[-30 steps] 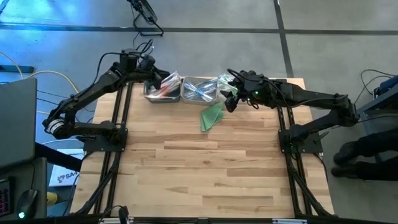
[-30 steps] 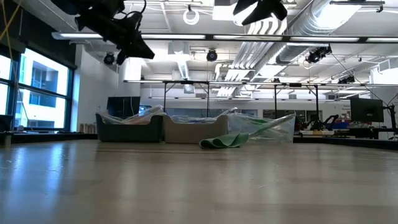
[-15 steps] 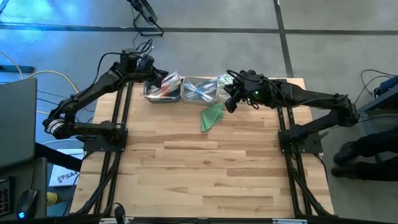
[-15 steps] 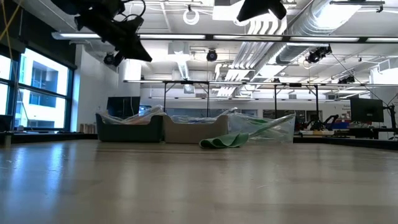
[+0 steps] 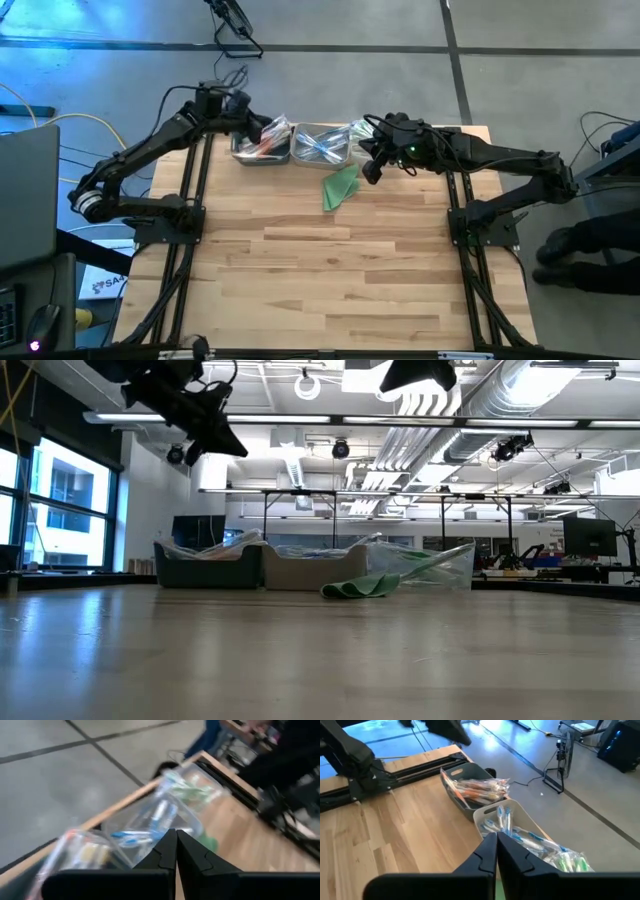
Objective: Pick & Place Toothbrushes
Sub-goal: Return to Home Position
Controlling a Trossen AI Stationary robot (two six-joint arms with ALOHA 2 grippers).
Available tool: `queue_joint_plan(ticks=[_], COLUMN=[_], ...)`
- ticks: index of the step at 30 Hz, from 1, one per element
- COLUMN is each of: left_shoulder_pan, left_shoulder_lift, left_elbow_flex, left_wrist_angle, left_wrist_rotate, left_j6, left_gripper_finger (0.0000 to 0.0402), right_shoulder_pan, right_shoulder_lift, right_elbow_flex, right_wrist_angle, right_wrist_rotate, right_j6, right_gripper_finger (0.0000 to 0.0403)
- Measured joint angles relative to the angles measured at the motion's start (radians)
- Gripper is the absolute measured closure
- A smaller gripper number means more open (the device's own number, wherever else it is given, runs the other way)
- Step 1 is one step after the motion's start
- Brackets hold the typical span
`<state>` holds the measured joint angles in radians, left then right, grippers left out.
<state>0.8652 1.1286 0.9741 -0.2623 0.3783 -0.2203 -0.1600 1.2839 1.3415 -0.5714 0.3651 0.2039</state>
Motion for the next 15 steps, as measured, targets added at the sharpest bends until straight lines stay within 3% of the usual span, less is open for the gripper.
queue_joint_plan(ticks=[4,15], left_shoulder_pan=[-0.093,-0.499], left_shoulder_lift=[-0.01,-0.014], left_elbow_flex=[-0.001,-0.001], left_wrist_angle=[-0.014,-0.003], left_wrist_rotate=[-0.002,-0.181], left_j6=[0.041,0.059], left_gripper_finger=[0.0399,0.0399], right_shoulder_pan=[0.001,0.031], right_shoulder_lift=[0.0,0.0], right_elbow_flex=[0.0,0.0], right_wrist_angle=[0.008,0.016], right_wrist_rotate=[-0.007,-0.001], right_j6=[0.008,0.037], right_gripper_finger=[0.0399,0.04])
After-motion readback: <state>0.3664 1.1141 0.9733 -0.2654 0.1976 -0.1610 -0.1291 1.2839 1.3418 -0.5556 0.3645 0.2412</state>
